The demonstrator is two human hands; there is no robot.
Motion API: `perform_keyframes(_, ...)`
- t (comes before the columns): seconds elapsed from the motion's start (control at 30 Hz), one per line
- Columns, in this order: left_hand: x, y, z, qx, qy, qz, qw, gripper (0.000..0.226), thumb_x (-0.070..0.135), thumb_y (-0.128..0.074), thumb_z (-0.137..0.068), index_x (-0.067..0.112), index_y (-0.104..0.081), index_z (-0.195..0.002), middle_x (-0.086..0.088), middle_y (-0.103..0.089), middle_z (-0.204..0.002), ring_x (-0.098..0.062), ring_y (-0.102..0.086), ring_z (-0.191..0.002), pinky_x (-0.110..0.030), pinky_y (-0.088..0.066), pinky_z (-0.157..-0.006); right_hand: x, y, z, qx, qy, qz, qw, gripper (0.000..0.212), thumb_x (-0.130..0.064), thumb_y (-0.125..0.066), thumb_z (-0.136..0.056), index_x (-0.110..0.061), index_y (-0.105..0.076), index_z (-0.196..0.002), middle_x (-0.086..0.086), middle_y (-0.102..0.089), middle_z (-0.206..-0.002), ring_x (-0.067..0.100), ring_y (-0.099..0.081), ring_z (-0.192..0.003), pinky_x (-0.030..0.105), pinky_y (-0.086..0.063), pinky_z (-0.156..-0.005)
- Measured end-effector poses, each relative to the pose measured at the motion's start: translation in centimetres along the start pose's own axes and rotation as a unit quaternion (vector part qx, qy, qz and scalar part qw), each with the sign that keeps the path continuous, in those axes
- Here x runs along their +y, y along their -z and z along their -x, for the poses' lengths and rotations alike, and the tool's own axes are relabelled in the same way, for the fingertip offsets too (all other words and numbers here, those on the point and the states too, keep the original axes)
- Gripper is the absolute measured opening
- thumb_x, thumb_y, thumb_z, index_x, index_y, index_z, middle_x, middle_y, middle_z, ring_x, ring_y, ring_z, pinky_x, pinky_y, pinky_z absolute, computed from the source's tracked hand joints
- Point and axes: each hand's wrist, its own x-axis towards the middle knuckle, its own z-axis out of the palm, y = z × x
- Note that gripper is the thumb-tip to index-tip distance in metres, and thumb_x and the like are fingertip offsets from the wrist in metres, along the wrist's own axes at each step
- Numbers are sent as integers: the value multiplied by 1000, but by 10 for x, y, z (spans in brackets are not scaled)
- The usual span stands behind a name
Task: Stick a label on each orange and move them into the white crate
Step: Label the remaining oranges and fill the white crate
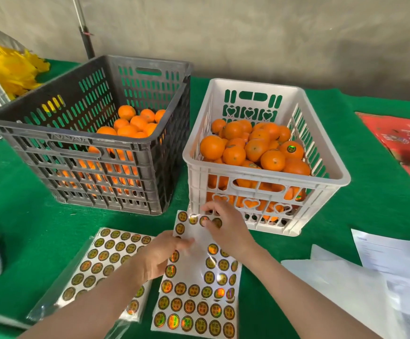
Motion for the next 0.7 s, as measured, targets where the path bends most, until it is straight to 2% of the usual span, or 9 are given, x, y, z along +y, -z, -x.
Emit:
perform_keyframes(0.03,0,0,-1,7,-1,5,1000,19,8,-52,-95,5,-68,-104,-18,-72,-100,-33,-71,-87,-39,-54,-76,3,1,6,49,53,53,996,13,-7,-62,-83,-14,-63,-94,-4,-57,-105,12,-48,-105,22,-36,-93)
perform_keyframes(0.1,-1,1,-1,4,-1,14,1000,21,7,-47,-97,6,-66,-105,-17,-72,-100,-32,-71,-88,-39,-55,-75,10,3,20,105,118,120,980,12,-3,-71,-75,-7,-68,-87,8,-60,-100,21,-50,-100,31,-39,-88)
perform_keyframes(0.2,-2,1,3,-29,7,61,998,24,5,-48,-93,5,-64,-111,-20,-69,-108,-36,-69,-94,-41,-57,-73,20,-1,40,81,87,154,981,18,-8,-79,-71,-6,-72,-87,8,-63,-86,27,-59,-85,28,-44,-79)
perform_keyframes(0.3,-6,-1,3,-54,12,96,994,37,10,-55,-81,2,-62,-117,-24,-66,-115,-39,-67,-100,-45,-54,-81,24,-6,52,53,28,136,989,19,-12,-73,-80,-8,-73,-98,8,-64,-89,27,-59,-89,24,-40,-79)
perform_keyframes(0.37,-9,-1,2,-54,16,103,993,39,13,-55,-81,1,-62,-117,-24,-66,-115,-39,-67,-99,-46,-53,-84,23,-7,55,48,21,122,991,16,-12,-71,-82,-9,-74,-97,8,-64,-88,26,-59,-86,26,-43,-77)
perform_keyframes(0.47,-11,-3,2,-52,25,107,993,40,17,-54,-81,-1,-63,-115,-25,-66,-115,-39,-67,-99,-44,-56,-78,18,-6,61,70,46,129,988,12,-8,-79,-73,-9,-76,-84,5,-65,-78,23,-63,-73,29,-53,-67)
perform_keyframes(0.57,-13,-6,3,-57,32,124,990,40,20,-54,-81,0,-64,-115,-24,-66,-114,-38,-68,-98,-42,-58,-71,18,-5,65,111,102,140,979,16,-3,-86,-62,-8,-74,-72,4,-64,-69,19,-61,-59,24,-53,-56)
perform_keyframes(0.7,-16,-6,1,-42,57,129,989,39,24,-46,-95,0,-58,-123,-24,-65,-117,-38,-66,-100,-45,-52,-82,20,-6,69,128,136,136,973,15,4,-81,-65,-6,-70,-66,5,-61,-66,18,-57,-55,27,-51,-50)
